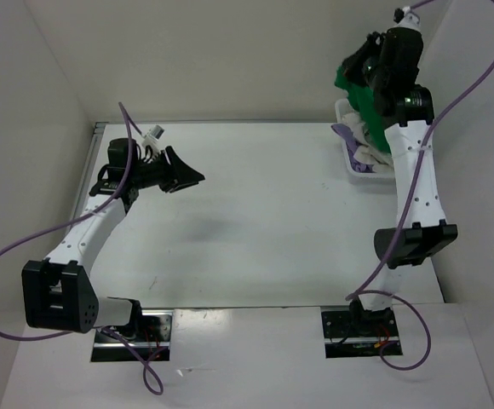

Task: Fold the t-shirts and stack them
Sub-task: Grab crumpled tshirt from bin with the right arm, then move the tshirt to the center of the board

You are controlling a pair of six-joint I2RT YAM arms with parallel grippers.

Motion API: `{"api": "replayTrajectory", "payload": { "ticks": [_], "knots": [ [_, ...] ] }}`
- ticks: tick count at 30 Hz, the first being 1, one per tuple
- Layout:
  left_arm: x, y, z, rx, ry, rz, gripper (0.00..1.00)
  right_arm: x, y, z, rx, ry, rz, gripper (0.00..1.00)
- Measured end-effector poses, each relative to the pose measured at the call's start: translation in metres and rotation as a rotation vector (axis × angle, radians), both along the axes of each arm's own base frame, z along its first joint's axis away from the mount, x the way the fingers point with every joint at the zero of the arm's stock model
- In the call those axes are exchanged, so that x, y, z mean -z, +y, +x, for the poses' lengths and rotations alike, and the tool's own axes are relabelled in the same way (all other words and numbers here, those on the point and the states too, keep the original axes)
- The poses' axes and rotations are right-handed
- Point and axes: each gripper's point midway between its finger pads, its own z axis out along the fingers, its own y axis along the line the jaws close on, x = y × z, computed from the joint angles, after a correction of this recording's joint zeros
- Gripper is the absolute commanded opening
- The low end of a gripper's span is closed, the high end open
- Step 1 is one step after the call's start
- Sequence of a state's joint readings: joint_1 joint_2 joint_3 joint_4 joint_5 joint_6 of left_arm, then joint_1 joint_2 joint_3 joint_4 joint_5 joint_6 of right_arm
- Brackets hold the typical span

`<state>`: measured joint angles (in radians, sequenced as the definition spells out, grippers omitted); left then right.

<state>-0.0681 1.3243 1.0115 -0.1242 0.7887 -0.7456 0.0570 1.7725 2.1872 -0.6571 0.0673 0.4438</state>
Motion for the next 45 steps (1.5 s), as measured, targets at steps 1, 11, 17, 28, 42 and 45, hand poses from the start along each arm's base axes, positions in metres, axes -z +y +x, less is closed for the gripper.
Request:
{"api": "replayTrajectory", "payload": {
  "ticks": [1,11,17,28,42,45],
  "knots": [
    [-0.003,0.001,0.003,-0.019,-0.001,-0.005,0.51,-0.027,0.019,-0.008,-0.059,-0.06,0.025,0.0],
    [-0.003,0.032,0.028,-0.211,0.05,-0.024,0.55,-0.258,0.103,-0.194,-0.607,-0.656,0.248,0.0],
    [-0.002,0.087,0.04,-0.389,0.061,-0.035,0.56,-0.208,0.118,-0.204,-0.706,-0.57,0.255,0.0],
    [0.026,0.065,0.033,-0.32,0.056,0.1,0.54,0.251,0.084,-0.066,-0.37,0.472,0.372,0.0],
    [0.159,0.001,-0.052,-0.097,0.381,0.317,0.56,0.202,0.084,-0.078,-0.299,0.348,0.23,0.26],
    [0.165,-0.008,-0.069,-0.057,0.41,0.342,0.57,0.263,0.126,-0.146,-0.371,0.524,0.235,0.19]
  ]
}}
